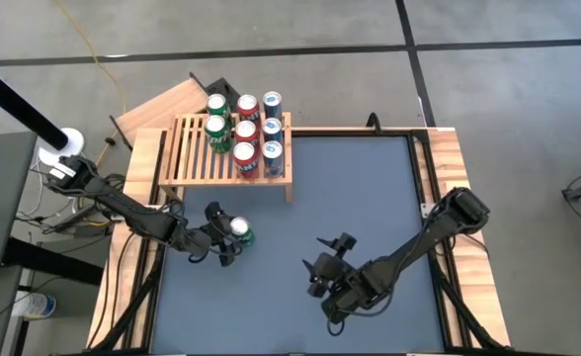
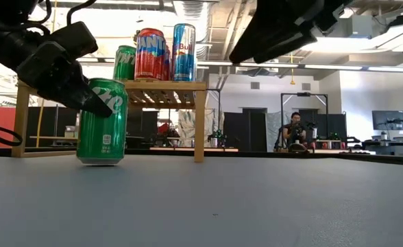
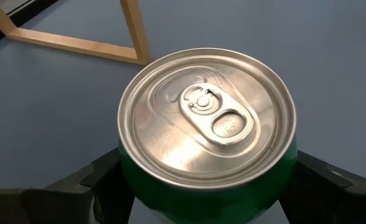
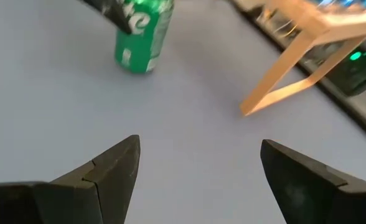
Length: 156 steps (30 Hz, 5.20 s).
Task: Place canned beverage on shelf
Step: Put the green soda can on the shelf aligned with the other green soda cans
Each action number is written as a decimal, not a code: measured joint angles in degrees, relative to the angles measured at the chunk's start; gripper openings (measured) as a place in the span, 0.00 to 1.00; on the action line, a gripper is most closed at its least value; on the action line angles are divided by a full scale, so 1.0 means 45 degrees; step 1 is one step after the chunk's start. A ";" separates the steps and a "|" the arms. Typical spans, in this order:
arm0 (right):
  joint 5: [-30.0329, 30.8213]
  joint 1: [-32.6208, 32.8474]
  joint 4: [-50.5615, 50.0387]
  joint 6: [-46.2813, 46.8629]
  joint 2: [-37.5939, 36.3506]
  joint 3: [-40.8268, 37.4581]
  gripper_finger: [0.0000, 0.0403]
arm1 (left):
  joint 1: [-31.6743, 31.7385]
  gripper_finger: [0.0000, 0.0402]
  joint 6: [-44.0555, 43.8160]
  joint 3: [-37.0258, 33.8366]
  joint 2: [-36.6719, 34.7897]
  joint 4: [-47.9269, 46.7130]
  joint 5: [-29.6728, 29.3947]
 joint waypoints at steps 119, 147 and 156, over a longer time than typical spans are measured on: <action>-0.2242 -0.0433 0.0492 -0.1080 0.0019 0.0000 0.82 | 0.2275 0.96 0.3282 -0.0155 -0.4697 -0.5097 0.5375; -0.2373 -0.0350 0.0502 -0.1371 0.0019 0.0000 0.82 | 0.5348 0.96 0.6639 0.0062 -0.1651 -0.0690 1.0081; -0.2374 -0.0350 0.0502 -0.1371 0.0019 0.0000 0.82 | 0.5353 0.84 0.6778 0.0068 -0.1642 -0.0758 1.0356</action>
